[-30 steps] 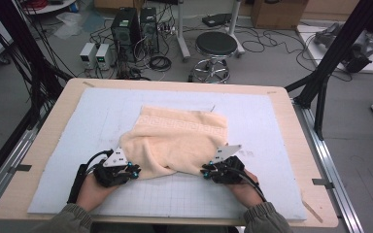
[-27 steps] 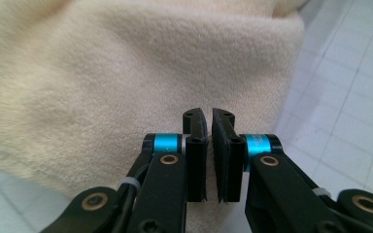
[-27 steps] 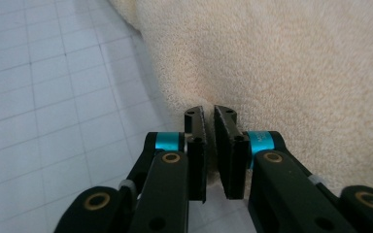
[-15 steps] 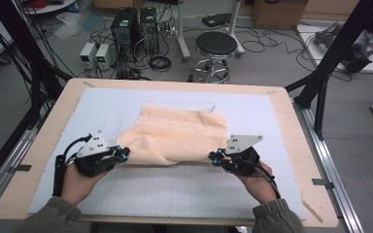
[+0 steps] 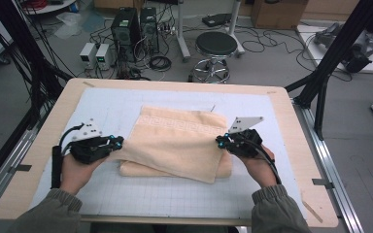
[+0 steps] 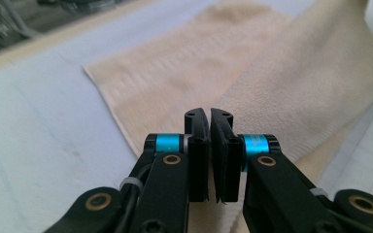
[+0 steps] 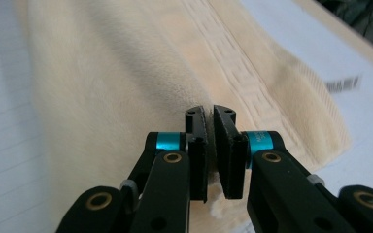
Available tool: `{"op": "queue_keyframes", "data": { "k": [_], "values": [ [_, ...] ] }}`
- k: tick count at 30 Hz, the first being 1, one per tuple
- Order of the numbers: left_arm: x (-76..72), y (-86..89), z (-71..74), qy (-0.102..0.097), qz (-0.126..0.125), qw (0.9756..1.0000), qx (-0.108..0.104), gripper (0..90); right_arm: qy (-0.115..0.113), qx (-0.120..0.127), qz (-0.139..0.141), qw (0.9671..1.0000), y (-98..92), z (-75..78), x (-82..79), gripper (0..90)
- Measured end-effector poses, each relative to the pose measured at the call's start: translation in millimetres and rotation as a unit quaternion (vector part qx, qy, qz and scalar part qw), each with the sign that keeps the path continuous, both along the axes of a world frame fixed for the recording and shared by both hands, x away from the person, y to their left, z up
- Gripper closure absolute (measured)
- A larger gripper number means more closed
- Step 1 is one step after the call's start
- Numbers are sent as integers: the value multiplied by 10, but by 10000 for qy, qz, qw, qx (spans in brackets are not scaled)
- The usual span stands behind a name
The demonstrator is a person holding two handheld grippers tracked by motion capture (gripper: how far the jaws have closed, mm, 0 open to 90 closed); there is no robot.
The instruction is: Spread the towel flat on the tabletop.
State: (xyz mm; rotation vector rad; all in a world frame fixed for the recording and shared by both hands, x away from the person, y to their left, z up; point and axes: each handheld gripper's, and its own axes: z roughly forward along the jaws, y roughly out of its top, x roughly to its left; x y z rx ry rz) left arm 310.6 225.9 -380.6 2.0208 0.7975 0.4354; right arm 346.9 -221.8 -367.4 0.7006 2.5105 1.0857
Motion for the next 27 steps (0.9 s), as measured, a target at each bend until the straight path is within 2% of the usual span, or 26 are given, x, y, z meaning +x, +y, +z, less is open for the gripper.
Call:
{"op": "queue_keyframes", "data": {
  "k": [2, 3, 4, 6, 9, 11, 15, 18, 22, 25, 27],
  "values": [
    [11, -49, -137, 231, -90, 9997, 26, 853, 199, -183, -114, 9996, 17, -143, 135, 833],
    [5, -76, -212, 343, -186, 9992, 126, 853, 278, -210, -116, 9993, 22, -190, 171, 824],
    [-1, -86, -247, 377, -244, 9988, 177, 851, 379, -242, -134, 9989, 30, -251, 214, 796],
    [-29, -75, -283, 435, -341, 9983, 164, 841, 357, -242, -204, 9989, 37, -277, 224, 734],
    [-47, 7, -196, 284, -215, 9994, -43, 747, 154, -118, -184, 9996, 26, -197, 151, 670],
    [-59, 59, -105, 167, -182, 9996, -142, 695, 62, 54, -56, 10000, 13, -118, 59, 652],
    [-104, 97, 5, -31, -254, 9996, -138, 636, -182, 184, 160, 9995, 13, 6, -145, 634],
    [-105, 87, -34, 16, -332, 9994, -61, 622, -240, 259, 308, 9989, 24, 13, -248, 621],
    [-57, 25, -164, 190, -348, 9992, 80, 598, 9, 301, 590, 9978, 104, -167, -300, 580],
    [5, -80, -278, 345, -475, 9979, 268, 595, 230, 31, 740, 9970, 214, -394, -302, 567],
    [40, -141, -346, 501, -556, 9966, 353, 626, 383, -93, 740, 9965, 275, -537, -276, 560]
  ]
}}
